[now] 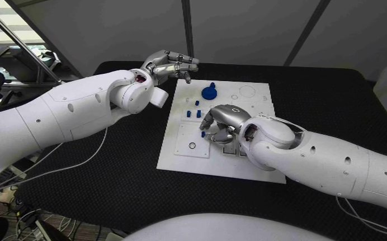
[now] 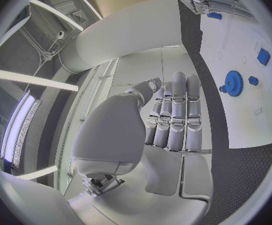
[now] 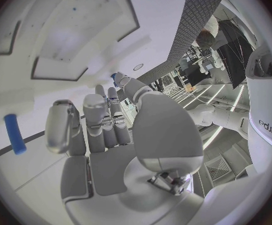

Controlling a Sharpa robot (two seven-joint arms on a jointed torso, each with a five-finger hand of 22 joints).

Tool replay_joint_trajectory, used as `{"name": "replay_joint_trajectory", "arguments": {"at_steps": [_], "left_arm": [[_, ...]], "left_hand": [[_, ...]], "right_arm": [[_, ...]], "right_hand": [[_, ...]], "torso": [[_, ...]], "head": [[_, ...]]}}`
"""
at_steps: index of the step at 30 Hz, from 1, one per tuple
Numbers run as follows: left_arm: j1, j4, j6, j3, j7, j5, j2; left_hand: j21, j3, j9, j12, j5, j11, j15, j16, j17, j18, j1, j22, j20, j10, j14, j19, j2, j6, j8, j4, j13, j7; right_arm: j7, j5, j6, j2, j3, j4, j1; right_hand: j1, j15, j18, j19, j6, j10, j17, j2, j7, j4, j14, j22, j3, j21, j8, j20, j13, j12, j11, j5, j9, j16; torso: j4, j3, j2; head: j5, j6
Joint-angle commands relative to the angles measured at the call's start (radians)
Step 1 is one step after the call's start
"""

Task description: Assemble the parts on the task board

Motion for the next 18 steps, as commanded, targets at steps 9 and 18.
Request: {"name": "replay_joint_trajectory", "arguments": {"at_steps": [9, 18], "left_arm": [[0.002, -0.002, 0.016, 0.0, 0.0, 0.005, -0.003], [0.002, -0.003, 0.019, -0.002, -0.002, 0.005, -0.007]], "left_hand": [[-0.006, -0.004, -0.001, -0.004, 0.001, 0.002, 0.005, -0.004, -0.001, -0.013, -0.002, -0.001, 0.0, -0.006, 0.004, -0.007, 0.011, 0.0, -0.005, -0.004, 0.002, 0.008], [-0.006, -0.004, -0.001, -0.004, 0.001, 0.002, 0.005, -0.004, -0.001, -0.013, -0.002, -0.001, 0.0, -0.006, 0.004, -0.007, 0.011, 0.0, -0.005, -0.004, 0.002, 0.008]], "right_arm": [[0.013, 0.001, -0.138, -0.089, 0.004, 0.096, 0.002], [-0.061, 0.006, -0.069, -0.184, 0.068, 0.108, 0.012]], "right_hand": [[0.003, 0.003, 0.009, -0.001, -0.004, 0.0, -0.005, -0.013, -0.002, 0.0, 0.0, 0.005, -0.012, 0.002, 0.001, 0.002, 0.003, 0.013, -0.006, -0.001, 0.001, -0.004], [0.003, 0.002, 0.008, 0.003, 0.004, -0.002, -0.007, -0.025, -0.002, -0.001, 0.002, 0.01, -0.027, 0.005, 0.003, 0.002, 0.003, 0.018, -0.007, 0.001, 0.003, -0.002]], "torso": [[-0.0002, 0.0001, -0.001], [-0.0038, -0.0016, -0.002]], "head": [[-0.004, 0.007], [-0.022, 0.021]]}}
